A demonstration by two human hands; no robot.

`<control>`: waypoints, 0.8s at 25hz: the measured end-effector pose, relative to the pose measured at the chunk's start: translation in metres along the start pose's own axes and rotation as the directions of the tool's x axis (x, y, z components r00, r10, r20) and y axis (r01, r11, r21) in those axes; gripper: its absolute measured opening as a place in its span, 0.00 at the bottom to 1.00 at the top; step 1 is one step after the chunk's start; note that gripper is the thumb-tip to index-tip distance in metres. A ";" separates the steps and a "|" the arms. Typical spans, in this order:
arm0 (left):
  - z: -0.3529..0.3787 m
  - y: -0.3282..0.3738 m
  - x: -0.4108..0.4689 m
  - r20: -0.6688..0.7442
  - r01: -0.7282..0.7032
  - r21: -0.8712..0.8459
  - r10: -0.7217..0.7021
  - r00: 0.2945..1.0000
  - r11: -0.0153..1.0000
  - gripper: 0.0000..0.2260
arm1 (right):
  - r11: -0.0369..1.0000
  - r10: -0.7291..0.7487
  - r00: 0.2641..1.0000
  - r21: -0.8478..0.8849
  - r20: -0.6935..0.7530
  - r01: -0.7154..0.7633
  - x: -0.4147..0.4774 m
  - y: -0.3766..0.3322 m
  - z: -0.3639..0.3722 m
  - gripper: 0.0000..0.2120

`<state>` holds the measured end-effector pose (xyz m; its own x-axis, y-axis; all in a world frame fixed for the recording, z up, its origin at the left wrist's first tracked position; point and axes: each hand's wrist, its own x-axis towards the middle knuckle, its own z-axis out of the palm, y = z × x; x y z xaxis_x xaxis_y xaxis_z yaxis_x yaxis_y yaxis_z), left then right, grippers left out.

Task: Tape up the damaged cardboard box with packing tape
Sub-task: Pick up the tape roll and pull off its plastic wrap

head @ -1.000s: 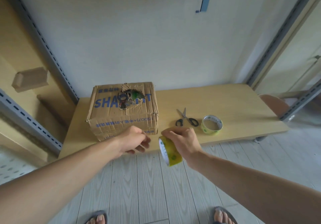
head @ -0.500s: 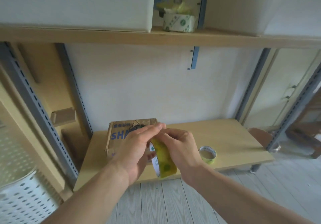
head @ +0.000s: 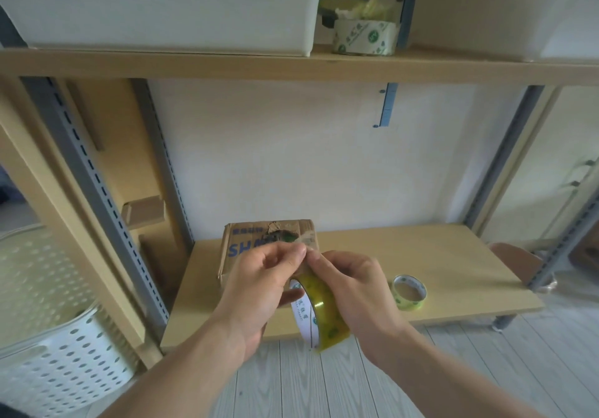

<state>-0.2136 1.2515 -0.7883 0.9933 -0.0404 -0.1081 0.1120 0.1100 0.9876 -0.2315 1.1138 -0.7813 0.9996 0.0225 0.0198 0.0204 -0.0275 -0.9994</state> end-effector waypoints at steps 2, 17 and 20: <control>0.003 -0.001 0.003 -0.025 -0.045 0.061 0.047 0.999 0.997 0.13 | 1.000 0.000 1.000 -0.025 0.032 0.001 0.003 0.003 -0.001 0.14; 0.023 0.001 0.022 -0.069 -0.178 0.183 0.193 0.979 0.967 0.10 | 0.997 0.027 0.993 0.063 0.114 -0.034 0.013 0.015 -0.020 0.04; 0.026 -0.001 0.023 -0.099 -0.193 0.194 0.214 0.972 0.962 0.08 | 1.000 -0.027 0.995 0.002 0.092 0.027 0.011 0.017 -0.018 0.05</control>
<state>-0.1917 1.2251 -0.7884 0.9920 0.0823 0.0955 -0.0891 -0.0791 0.9929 -0.2202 1.0951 -0.7977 0.9924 0.1151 0.0443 0.0475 -0.0249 -0.9986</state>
